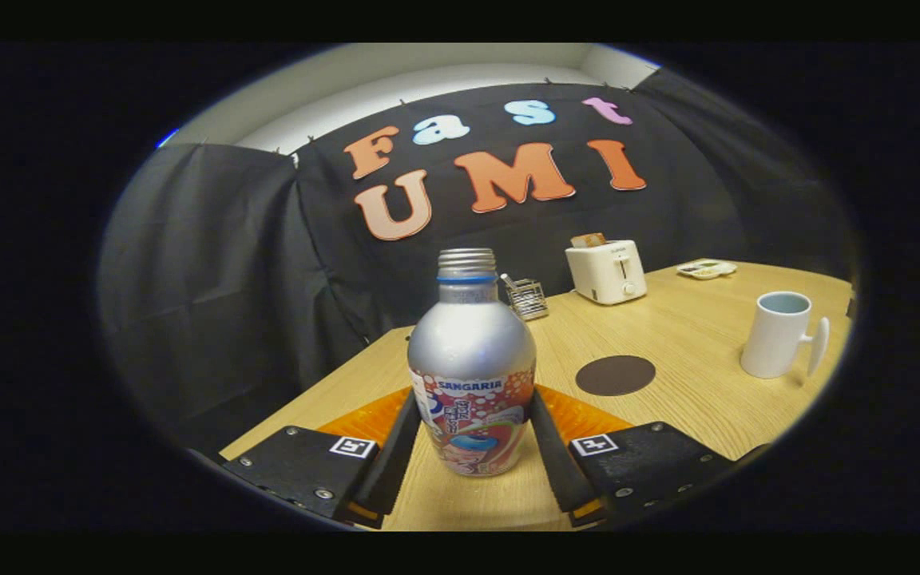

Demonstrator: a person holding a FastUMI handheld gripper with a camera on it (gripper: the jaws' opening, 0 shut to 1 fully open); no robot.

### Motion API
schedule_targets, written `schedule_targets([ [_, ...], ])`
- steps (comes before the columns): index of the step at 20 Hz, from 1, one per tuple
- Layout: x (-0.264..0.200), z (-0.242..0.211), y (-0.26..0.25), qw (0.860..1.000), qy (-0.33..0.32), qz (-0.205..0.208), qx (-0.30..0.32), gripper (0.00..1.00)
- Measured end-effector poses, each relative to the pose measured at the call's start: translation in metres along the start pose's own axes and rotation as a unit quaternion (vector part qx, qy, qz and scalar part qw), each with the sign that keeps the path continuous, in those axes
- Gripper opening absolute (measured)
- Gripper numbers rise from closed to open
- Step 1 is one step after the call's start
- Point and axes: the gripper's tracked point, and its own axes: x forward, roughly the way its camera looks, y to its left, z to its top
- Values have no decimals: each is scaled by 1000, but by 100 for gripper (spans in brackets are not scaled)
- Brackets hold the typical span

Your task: Take the bottle from table, then pour the juice into the cup, finally place the bottle on the coaster

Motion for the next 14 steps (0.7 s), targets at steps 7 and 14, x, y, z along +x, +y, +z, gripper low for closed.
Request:
schedule_targets([
  [7,8,28,-23,986,-5,17,164,74],
  [14,14,44,-66,950,-20,4,313,74],
])
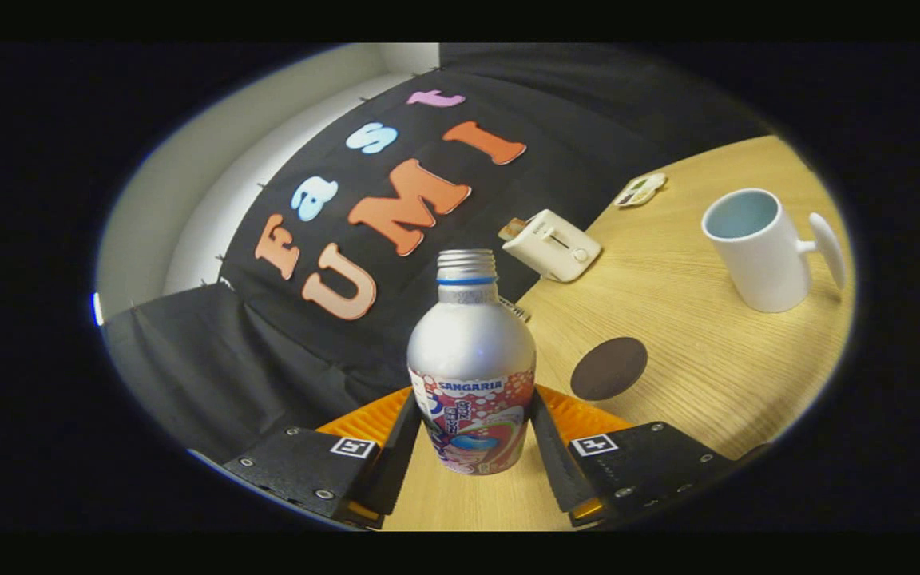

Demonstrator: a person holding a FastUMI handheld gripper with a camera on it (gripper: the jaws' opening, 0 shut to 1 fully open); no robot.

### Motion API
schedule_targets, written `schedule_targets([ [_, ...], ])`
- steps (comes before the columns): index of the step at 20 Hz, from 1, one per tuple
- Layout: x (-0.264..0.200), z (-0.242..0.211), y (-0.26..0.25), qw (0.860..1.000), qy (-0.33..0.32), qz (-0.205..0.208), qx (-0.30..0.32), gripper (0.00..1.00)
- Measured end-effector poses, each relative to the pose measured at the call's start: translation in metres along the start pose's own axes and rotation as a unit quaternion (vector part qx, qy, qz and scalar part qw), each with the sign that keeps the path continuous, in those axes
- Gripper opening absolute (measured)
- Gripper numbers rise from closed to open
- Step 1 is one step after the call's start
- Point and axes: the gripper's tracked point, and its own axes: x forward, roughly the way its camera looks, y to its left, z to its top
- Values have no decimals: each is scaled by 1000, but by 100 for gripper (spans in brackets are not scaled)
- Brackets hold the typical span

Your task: Take the bottle from table, then pour the juice into the cup, finally place the bottle on the coaster

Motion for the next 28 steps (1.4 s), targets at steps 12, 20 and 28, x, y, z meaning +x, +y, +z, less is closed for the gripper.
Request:
schedule_targets([
  [12,13,47,-37,982,-46,-29,183,74],
  [20,6,63,-40,953,-67,-14,295,74],
  [28,-3,82,-43,924,-85,-3,372,74],
])
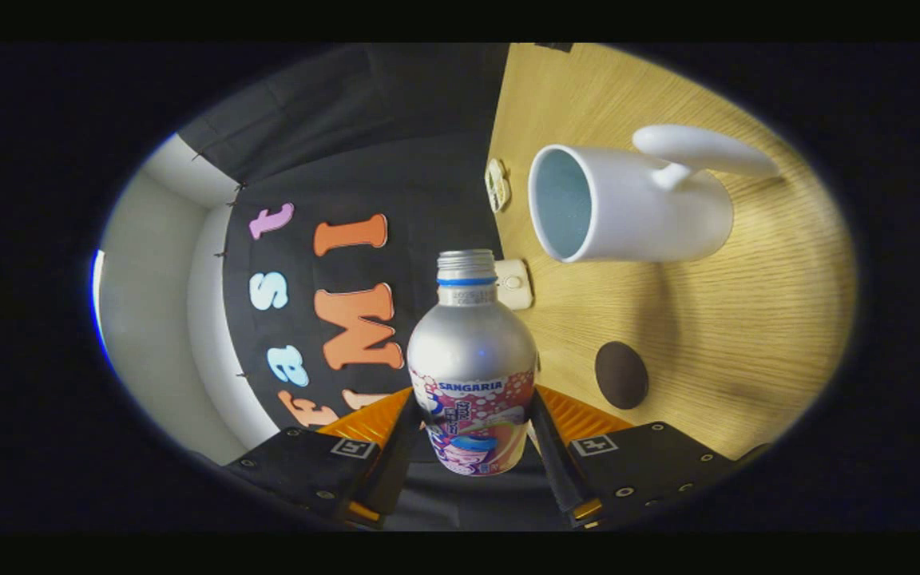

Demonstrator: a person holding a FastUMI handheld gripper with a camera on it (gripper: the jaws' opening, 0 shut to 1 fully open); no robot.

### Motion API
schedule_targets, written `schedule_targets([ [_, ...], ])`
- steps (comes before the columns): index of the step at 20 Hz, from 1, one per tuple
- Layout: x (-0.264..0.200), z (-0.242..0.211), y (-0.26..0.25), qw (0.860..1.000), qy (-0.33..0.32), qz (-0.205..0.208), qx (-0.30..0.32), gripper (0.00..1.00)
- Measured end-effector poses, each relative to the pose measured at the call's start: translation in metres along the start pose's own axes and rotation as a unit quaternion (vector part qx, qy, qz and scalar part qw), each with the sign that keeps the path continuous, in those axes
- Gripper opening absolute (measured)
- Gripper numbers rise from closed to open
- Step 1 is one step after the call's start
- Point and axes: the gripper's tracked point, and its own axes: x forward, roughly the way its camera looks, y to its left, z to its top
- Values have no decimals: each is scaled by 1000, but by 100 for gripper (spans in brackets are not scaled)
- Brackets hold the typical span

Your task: Take the bottle from table, then pour the juice into the cup, finally place the bottle on the coaster

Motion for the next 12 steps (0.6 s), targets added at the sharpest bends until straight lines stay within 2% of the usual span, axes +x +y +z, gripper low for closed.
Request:
schedule_targets([
  [12,-4,20,12,997,-17,8,79,74],
])
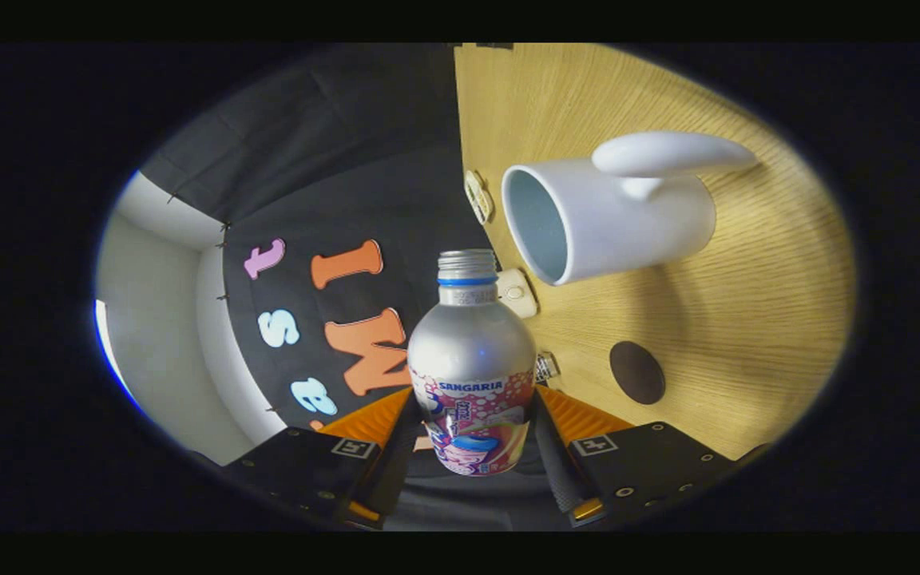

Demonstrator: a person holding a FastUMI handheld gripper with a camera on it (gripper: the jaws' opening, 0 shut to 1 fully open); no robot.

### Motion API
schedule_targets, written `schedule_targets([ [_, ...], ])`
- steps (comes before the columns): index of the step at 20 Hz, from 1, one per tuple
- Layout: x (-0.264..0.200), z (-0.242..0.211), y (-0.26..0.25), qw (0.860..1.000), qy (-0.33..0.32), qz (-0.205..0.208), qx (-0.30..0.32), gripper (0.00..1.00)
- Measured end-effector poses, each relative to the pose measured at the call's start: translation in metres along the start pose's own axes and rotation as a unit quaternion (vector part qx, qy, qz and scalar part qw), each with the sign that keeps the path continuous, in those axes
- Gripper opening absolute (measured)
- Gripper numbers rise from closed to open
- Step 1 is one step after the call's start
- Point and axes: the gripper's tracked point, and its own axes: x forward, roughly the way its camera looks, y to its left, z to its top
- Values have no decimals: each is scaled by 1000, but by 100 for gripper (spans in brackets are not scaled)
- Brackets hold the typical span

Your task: Take the bottle from table, then pour the juice into the cup, finally place the bottle on the coaster

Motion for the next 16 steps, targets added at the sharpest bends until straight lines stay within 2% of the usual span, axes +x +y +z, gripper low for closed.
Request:
schedule_targets([
  [10,-4,6,7,999,-5,9,49,74],
  [16,-5,8,12,998,-5,13,58,74],
])
